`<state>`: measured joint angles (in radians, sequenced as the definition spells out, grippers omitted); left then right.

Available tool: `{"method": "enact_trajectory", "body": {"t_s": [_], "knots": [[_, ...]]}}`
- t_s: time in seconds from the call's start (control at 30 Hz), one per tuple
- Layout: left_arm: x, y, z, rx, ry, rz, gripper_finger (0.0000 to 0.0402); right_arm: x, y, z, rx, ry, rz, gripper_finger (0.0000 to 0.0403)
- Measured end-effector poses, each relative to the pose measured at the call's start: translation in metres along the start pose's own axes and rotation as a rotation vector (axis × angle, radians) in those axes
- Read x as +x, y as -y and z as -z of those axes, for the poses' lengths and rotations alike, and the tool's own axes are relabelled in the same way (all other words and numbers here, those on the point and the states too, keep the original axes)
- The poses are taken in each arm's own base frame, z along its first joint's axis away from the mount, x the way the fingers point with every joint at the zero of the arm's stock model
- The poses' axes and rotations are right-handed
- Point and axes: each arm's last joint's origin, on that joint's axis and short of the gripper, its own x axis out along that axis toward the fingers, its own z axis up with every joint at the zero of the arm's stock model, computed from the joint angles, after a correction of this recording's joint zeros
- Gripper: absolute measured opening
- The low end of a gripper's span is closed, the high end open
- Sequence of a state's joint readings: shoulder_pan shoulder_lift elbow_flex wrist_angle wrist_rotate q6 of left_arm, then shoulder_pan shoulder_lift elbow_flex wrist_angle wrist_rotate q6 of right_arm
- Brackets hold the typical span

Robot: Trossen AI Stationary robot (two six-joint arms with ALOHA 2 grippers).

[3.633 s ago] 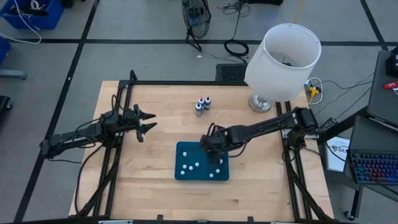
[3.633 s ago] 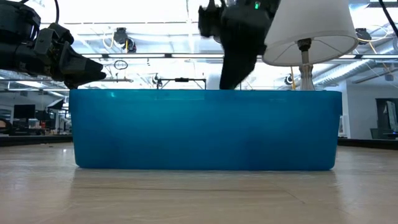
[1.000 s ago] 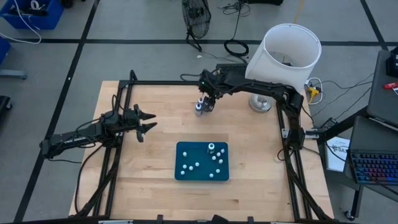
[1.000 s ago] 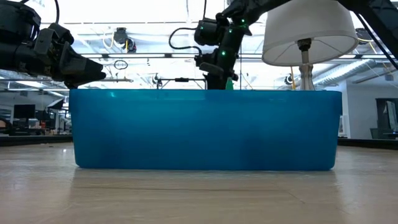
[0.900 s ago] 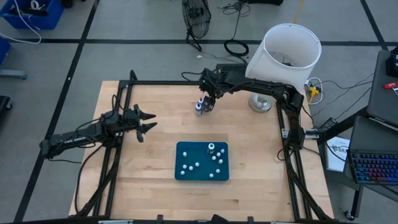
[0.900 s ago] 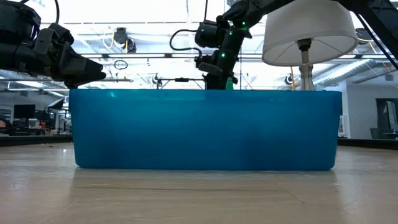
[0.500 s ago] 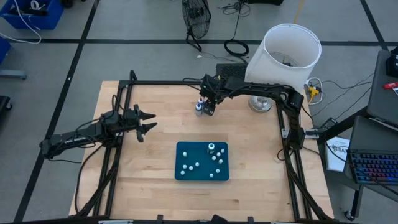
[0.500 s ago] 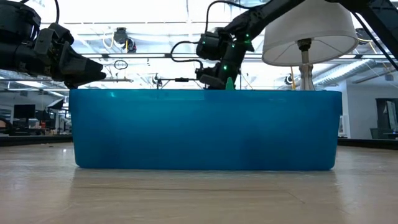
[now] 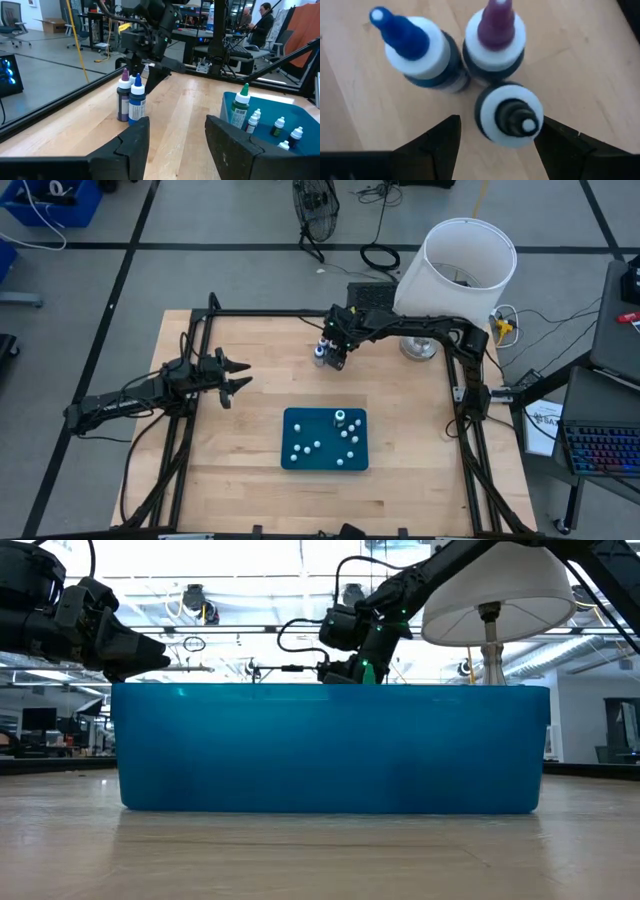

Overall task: Pick & Place food coloring
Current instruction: Put the black food coloring bottle into the bin

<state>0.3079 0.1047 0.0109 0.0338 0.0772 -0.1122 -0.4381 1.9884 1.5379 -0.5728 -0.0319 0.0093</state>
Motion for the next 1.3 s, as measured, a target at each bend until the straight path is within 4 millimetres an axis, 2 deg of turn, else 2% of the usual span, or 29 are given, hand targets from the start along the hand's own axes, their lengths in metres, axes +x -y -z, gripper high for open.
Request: {"method": "enact_trajectory", "body": {"t_s": [0.2, 0.4, 0.7, 0.8, 0.93, 1.03, 1.23, 1.3], "knots": [[0.0, 0.0, 0.0, 0.0, 0.0, 0.0, 0.0206, 0.0, 0.0, -0.004, 0.009, 0.042, 0.001, 0.0204], [0.0, 0.0, 0.0, 0.0, 0.0, 0.0, 0.0207, 0.0, 0.0, -0.006, 0.004, 0.064, 0.0, 0.014], [0.0, 0.0, 0.0, 0.0, 0.0, 0.0, 0.0192, -0.001, -0.001, -0.004, -0.002, 0.034, -0.001, 0.014], [0.0, 0.0, 0.0, 0.0, 0.0, 0.0, 0.0192, -0.01, -0.006, 0.0, -0.009, 0.004, -0.003, 0.014], [0.0, 0.0, 0.0, 0.0, 0.0, 0.0, 0.02, -0.04, -0.023, -0.002, -0.021, 0.044, -0.022, 0.014], [0.0, 0.0, 0.0, 0.0, 0.0, 0.0, 0.0206, -0.072, -0.046, -0.002, -0.057, 0.11, -0.054, 0.014], [0.0, 0.0, 0.0, 0.0, 0.0, 0.0, 0.0207, -0.139, -0.116, 0.012, -0.19, 0.264, -0.188, 0.014], [0.0, 0.0, 0.0, 0.0, 0.0, 0.0, 0.0205, -0.152, -0.143, 0.022, -0.228, 0.278, -0.247, 0.014]]}}
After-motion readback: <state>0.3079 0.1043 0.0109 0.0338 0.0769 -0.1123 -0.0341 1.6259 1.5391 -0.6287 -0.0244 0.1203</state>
